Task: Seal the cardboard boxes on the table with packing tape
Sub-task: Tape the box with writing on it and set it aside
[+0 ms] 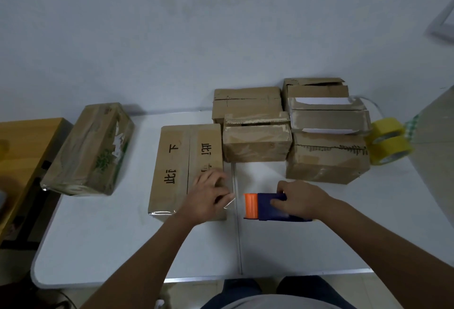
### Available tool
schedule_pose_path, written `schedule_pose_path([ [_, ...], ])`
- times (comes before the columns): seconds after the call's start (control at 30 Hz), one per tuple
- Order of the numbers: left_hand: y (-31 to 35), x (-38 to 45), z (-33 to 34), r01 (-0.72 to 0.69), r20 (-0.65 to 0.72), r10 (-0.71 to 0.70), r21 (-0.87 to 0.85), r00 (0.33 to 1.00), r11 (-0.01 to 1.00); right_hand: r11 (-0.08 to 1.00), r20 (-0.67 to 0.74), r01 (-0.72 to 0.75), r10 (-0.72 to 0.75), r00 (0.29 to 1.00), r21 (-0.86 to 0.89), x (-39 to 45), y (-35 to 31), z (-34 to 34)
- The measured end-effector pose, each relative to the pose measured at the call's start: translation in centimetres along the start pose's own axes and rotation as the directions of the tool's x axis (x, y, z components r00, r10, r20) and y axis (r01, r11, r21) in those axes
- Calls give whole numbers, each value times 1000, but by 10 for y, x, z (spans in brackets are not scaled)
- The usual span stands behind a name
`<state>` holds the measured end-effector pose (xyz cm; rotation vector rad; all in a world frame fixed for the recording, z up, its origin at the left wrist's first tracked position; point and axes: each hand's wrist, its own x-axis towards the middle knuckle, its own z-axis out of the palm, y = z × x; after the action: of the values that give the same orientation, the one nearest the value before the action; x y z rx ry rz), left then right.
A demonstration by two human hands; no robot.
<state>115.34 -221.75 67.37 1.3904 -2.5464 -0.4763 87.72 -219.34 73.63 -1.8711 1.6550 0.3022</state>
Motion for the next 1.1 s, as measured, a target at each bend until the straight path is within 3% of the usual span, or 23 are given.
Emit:
schedule_pose_path([
  [0.37,-2,0,6,31,1,-31,-63,1000,998,997,-64,-81,81,995,-1,21,-28,19],
  [0.5,-5,-3,6,32,-29,-34,-94,999,995,968,-95,-218,208,974,-122,24,2,12],
  [0.6,-4,0,6,27,-40,-31,-97,999,995,957,-84,-263,254,963,-120,26,23,18],
  [0.77,0,-3,4,35,-36,-38,-94,999,995,973,-272,-213,230,934,90,40,6,51],
  [0.83,3,-7,3,55,-20,-58,-91,998,994,970,-229,-166,204,952,176,44,-1,67],
  [0.93,8,-11,2,92,-31,-94,-77,995,993,973,-160,-174,199,967,154,46,-6,88],
  [1.03,8,-13,3,128,-55,-132,-64,990,990,982,-354,-38,104,930,186,47,-21,92],
  [1.07,9,-13,3,139,-57,-143,-57,988,989,943,-358,48,78,931,331,48,-31,90],
  [1.1,10,-12,3,149,-55,-152,-52,987,987,832,-270,86,79,960,549,47,-44,84],
])
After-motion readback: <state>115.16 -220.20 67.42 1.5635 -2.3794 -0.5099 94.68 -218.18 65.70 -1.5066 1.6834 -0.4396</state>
